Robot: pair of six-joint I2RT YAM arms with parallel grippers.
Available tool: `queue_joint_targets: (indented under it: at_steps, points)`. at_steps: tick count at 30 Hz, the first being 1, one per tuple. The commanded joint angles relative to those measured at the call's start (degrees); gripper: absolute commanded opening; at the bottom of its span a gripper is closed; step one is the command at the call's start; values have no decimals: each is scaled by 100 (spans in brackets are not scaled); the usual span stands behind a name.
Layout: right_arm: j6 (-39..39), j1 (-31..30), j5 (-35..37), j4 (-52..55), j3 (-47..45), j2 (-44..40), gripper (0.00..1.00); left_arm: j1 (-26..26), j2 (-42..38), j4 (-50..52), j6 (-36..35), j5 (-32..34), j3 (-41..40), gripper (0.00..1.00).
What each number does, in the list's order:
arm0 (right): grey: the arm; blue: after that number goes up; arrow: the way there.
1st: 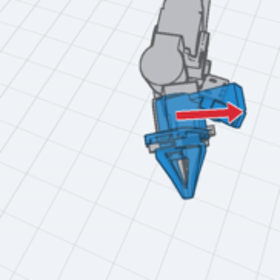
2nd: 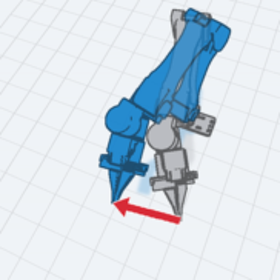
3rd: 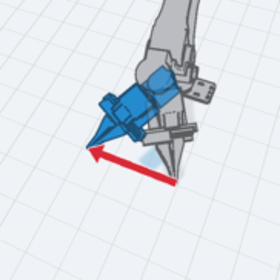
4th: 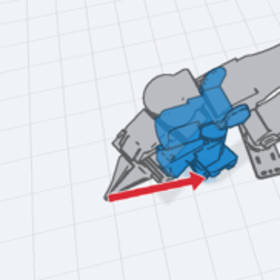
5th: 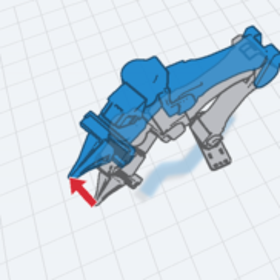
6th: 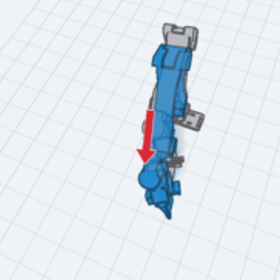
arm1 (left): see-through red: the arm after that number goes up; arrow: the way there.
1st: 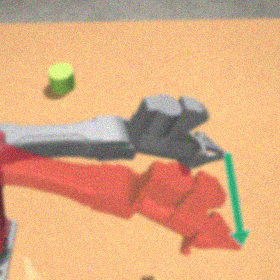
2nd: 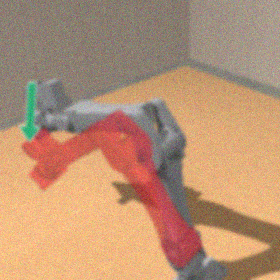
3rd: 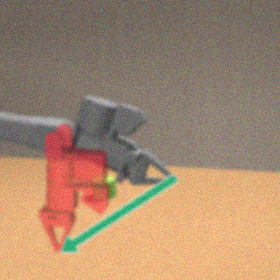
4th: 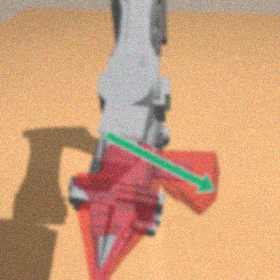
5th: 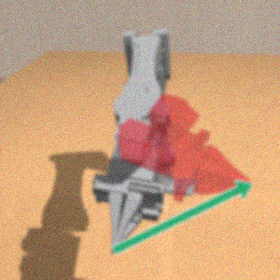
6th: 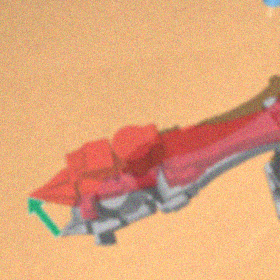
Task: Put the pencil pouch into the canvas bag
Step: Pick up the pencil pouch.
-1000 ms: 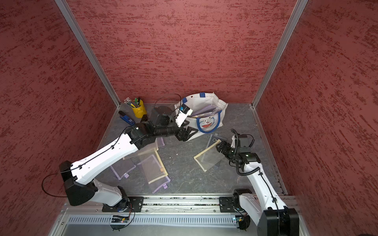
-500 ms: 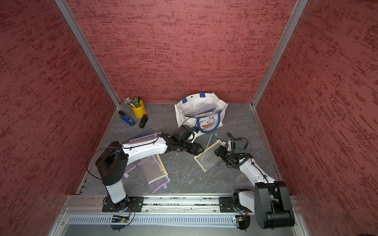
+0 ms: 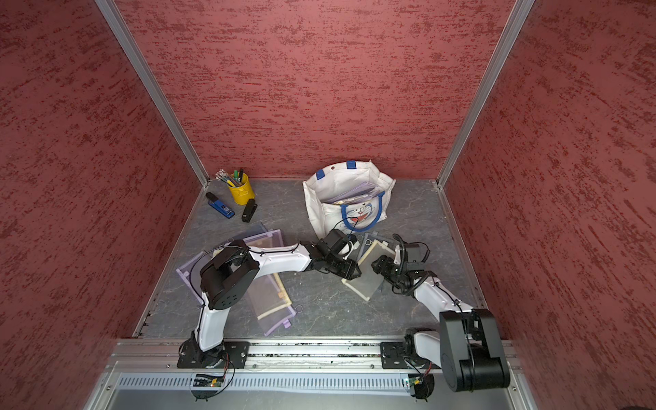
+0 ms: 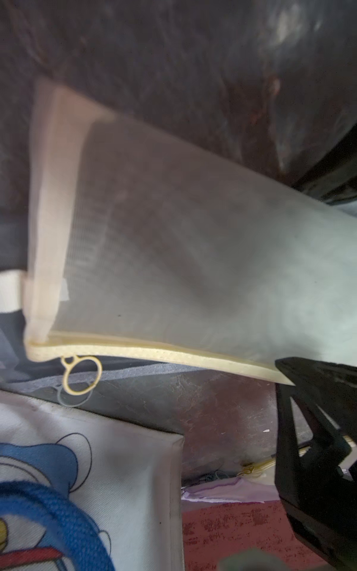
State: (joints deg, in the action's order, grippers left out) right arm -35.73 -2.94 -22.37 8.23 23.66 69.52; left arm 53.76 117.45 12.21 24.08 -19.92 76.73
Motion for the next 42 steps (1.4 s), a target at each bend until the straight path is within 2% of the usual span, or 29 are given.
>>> queue_joint_targets:
  at_steps: [1,4,11,15,20,22,25,26,29,30,35,36,42]
  points:
    - [56,-14,-142,-201,-78,-92,70,112,-75,-193,71,-261,61,41]
    - [74,-22,-253,-202,-66,-196,65,225,-162,-224,90,-386,59,32]
    - [-2,-17,-414,177,-69,-875,51,304,-270,-337,130,-633,232,23]
    - [-31,-15,-417,673,-13,-1491,33,229,-402,-433,200,-769,343,24]
    - [-24,-22,-533,1238,96,-2231,1,53,-697,-671,396,-978,290,24]
    - [18,-20,-525,1497,215,-2530,0,-34,-860,-611,409,-1017,287,25]
    - [152,-16,-635,1659,450,-3075,0,-250,-1304,-471,430,-1120,221,33]
    - [194,-22,-697,1649,545,-3280,0,-351,-1497,-419,450,-1181,204,39]
    - [172,-14,-1084,1245,791,-3782,0,-649,-2002,-136,408,-1366,232,67]
    - [83,-21,-1300,959,863,-3907,0,-761,-2135,-54,406,-1471,267,74]
    - [-549,-26,-2069,-411,1264,-3888,0,-1260,-2570,-84,478,-1843,485,97]
    - [-686,-30,-2256,-711,1354,-3748,0,-1316,-2600,-206,519,-1921,545,100]
    - [-1205,-49,-2970,-2175,1708,-2954,0,-1283,-2321,-1477,1004,-2428,869,100]
